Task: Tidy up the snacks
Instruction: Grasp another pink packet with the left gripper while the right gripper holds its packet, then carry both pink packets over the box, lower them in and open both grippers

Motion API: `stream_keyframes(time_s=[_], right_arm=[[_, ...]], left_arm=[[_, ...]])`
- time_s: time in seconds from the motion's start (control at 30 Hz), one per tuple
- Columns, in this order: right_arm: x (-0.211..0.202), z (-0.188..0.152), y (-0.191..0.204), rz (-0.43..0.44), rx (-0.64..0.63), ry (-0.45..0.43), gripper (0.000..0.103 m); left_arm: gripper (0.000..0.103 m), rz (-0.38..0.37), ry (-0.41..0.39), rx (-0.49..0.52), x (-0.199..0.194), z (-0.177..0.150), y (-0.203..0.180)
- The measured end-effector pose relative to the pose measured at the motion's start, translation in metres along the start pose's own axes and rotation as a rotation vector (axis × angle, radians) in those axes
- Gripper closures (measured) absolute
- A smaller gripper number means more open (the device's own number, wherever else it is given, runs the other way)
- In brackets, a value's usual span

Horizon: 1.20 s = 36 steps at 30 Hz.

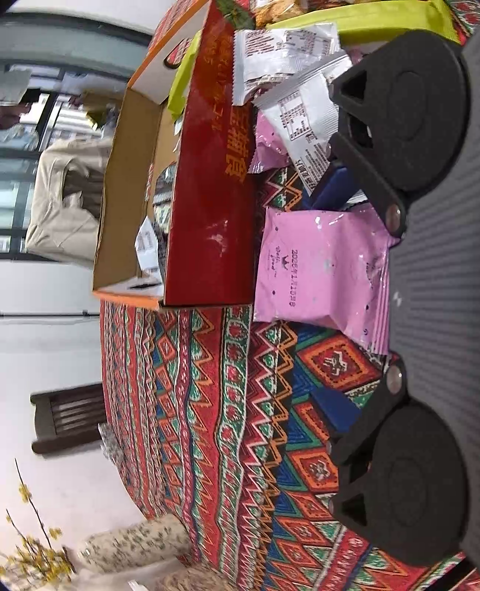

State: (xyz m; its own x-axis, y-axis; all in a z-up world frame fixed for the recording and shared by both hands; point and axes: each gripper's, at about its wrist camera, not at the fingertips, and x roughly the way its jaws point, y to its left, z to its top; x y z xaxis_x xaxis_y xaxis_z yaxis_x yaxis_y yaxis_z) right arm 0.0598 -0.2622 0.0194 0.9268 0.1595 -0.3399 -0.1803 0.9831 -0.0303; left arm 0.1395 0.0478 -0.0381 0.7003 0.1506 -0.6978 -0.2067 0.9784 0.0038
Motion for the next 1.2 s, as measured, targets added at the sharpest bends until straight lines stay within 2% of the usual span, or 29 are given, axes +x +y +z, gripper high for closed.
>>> stream_keyframes(time_s=[0.1, 0.17, 0.2, 0.23, 0.27, 0.3, 0.4, 0.63, 0.97, 1.2], right_arm=[[0.0, -0.001, 0.0, 0.001, 0.0, 0.002, 0.047], [0.0, -0.001, 0.0, 0.001, 0.0, 0.002, 0.047], [0.0, -0.001, 0.0, 0.0, 0.001, 0.002, 0.047], [0.0, -0.001, 0.0, -0.001, 0.001, 0.002, 0.047], [0.0, -0.001, -0.001, -0.003, 0.001, 0.002, 0.047], [0.0, -0.001, -0.001, -0.004, 0.002, 0.002, 0.047], [-0.001, -0.001, -0.002, -0.002, 0.0, 0.003, 0.047], [0.0, 0.0, -0.002, 0.0, -0.002, 0.004, 0.047], [0.003, 0.006, 0.0, 0.005, -0.012, -0.011, 0.047], [0.008, 0.025, 0.006, 0.011, -0.019, -0.058, 0.047]], left_arm=[[0.0, 0.0, -0.001, -0.01, 0.002, 0.002, 0.0], [0.005, -0.001, -0.012, -0.01, 0.001, 0.001, -0.001], [0.015, -0.009, -0.025, -0.006, -0.002, 0.001, -0.002], [0.03, -0.02, -0.038, -0.001, -0.004, 0.0, -0.003], [0.04, -0.03, -0.05, 0.002, -0.006, 0.0, -0.004], [0.042, -0.031, -0.057, 0.006, -0.008, -0.001, -0.005], [0.042, -0.062, -0.075, -0.005, -0.013, -0.007, -0.005], [0.042, -0.065, -0.132, -0.012, -0.03, -0.013, -0.003], [0.042, -0.098, -0.245, -0.031, -0.062, -0.007, -0.001], [0.042, -0.14, -0.318, -0.07, -0.077, 0.008, -0.01]])
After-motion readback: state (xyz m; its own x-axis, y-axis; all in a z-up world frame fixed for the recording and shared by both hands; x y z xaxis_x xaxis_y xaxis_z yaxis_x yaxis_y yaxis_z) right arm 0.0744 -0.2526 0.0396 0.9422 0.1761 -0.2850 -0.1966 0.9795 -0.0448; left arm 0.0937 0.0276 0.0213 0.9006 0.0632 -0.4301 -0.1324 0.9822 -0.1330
